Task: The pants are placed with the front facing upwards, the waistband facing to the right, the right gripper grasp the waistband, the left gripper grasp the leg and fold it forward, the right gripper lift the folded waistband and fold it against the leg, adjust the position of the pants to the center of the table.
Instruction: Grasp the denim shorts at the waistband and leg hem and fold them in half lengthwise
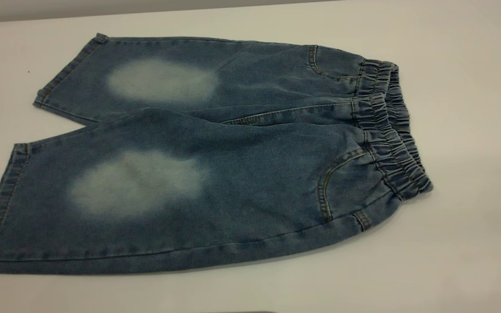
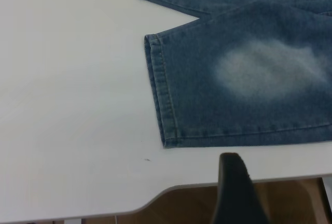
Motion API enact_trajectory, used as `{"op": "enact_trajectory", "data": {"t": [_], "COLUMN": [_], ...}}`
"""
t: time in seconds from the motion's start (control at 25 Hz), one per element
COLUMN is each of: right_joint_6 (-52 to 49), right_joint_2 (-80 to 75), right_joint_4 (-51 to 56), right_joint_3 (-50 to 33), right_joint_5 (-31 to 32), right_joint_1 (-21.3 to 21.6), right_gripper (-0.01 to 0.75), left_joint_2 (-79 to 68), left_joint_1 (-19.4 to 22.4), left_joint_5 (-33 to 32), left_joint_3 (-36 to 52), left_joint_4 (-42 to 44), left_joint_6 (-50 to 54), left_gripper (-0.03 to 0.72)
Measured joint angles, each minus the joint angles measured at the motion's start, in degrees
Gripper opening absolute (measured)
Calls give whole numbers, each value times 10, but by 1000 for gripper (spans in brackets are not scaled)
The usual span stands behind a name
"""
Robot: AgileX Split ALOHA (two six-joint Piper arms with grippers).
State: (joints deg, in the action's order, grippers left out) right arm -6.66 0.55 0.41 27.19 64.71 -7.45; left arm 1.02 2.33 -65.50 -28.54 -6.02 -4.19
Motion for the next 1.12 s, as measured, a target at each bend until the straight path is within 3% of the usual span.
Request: {"op": "enact_trajectory", "data": {"t": [1.12], "right_joint_6": [0], "right_joint_2": [0], "right_joint_4": [0], "right_joint_3": [0], "right_joint_5": [0], "right_joint_1": [0], "right_gripper": [418], "left_joint_2": [0], "left_joint_1": [0], "left_joint_5": [0], "left_joint_3": [0], "left_joint_4": [0], "left_joint_6": [0], "left_gripper": [388]}}
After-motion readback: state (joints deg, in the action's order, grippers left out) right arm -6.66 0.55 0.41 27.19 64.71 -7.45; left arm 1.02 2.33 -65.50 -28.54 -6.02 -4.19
